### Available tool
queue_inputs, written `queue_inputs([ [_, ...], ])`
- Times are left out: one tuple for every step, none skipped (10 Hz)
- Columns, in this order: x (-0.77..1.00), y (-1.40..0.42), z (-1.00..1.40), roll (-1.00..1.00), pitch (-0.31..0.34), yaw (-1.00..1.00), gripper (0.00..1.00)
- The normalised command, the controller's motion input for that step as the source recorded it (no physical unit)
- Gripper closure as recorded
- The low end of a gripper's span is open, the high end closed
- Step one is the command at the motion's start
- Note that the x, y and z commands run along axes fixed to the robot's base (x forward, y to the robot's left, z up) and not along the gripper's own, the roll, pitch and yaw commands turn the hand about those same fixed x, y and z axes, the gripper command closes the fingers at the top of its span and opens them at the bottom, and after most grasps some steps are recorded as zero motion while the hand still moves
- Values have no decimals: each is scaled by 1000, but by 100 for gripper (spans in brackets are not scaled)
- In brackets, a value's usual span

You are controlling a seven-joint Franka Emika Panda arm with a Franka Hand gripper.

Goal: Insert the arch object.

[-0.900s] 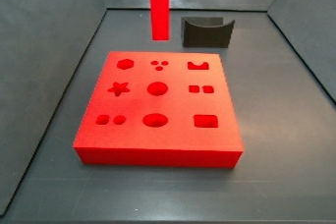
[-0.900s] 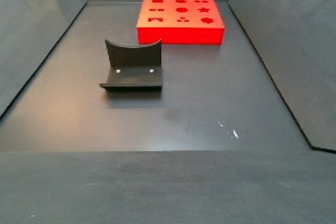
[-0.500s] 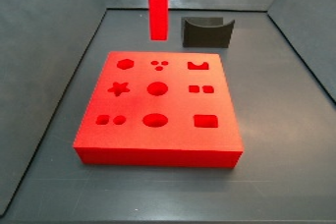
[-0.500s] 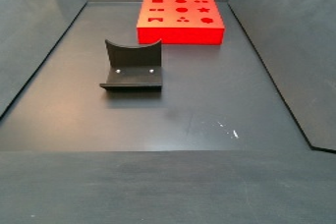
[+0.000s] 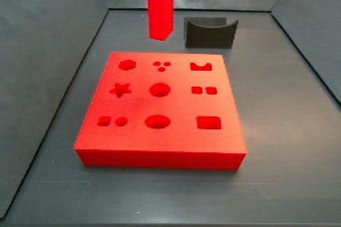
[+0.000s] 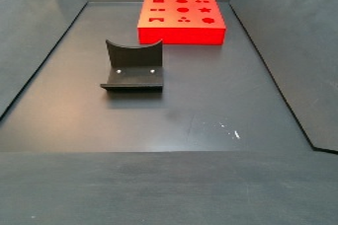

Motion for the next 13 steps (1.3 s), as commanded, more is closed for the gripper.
queue_inputs([
  [26,0,0,-51,-26,-1000,100],
  [34,0,0,-60,-33,-1000,100],
  [31,0,0,-60,-31,-1000,100],
  [31,0,0,-50,-24,-1000,100],
  [0,0,0,-24,-20,-1000,100],
  [106,29,-54,0,-10,-1000,100],
  [186,94,-109,0,-10,-960,100],
  [183,94,-109,0,-9,-963,100],
  [180,94,-111,0,-9,-966,100],
  [180,94,-106,0,-10,-966,100],
  [177,94,-114,0,-7,-969,100],
  [169,91,-123,0,0,-974,100],
  [163,91,-151,0,0,-974,100],
])
